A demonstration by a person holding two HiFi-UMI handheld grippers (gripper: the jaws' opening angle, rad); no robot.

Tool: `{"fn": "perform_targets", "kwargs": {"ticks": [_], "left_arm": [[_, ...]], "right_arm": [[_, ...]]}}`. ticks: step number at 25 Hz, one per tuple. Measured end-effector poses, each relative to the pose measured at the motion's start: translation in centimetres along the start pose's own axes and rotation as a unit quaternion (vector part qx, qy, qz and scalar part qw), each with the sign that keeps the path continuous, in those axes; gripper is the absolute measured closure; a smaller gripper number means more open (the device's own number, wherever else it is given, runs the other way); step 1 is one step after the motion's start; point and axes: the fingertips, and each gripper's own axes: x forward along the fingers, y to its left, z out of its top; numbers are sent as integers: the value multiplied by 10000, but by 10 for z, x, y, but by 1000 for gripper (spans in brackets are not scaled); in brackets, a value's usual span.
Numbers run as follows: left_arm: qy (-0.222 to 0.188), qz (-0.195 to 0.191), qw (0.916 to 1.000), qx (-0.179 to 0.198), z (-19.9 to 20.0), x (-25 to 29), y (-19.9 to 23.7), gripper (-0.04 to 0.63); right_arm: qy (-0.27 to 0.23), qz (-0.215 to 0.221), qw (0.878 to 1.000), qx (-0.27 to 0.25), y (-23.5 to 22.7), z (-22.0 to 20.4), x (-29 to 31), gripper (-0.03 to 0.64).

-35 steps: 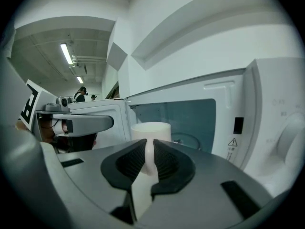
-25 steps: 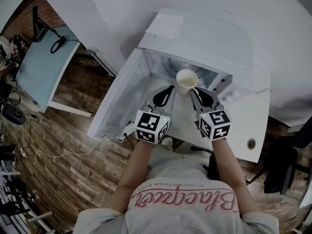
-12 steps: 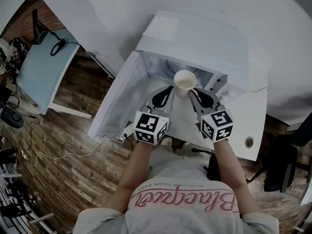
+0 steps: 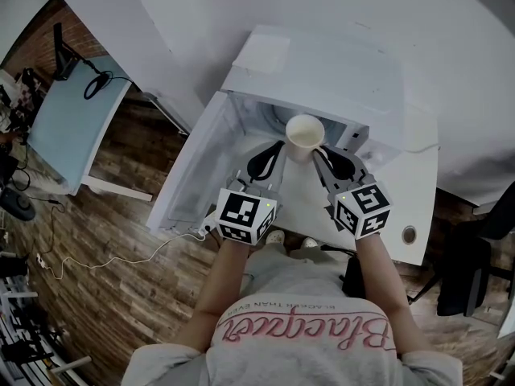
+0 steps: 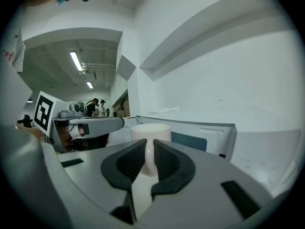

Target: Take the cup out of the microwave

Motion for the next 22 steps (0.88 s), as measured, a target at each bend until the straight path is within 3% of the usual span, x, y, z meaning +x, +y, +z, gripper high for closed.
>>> {"fn": "perform_targets", "kwargs": {"ticks": [22], "left_arm": [[-632, -429, 9959, 487, 71, 1, -17, 591]], "right_arm": [[-786, -103, 9966, -236, 3, 81, -31, 564]]}}
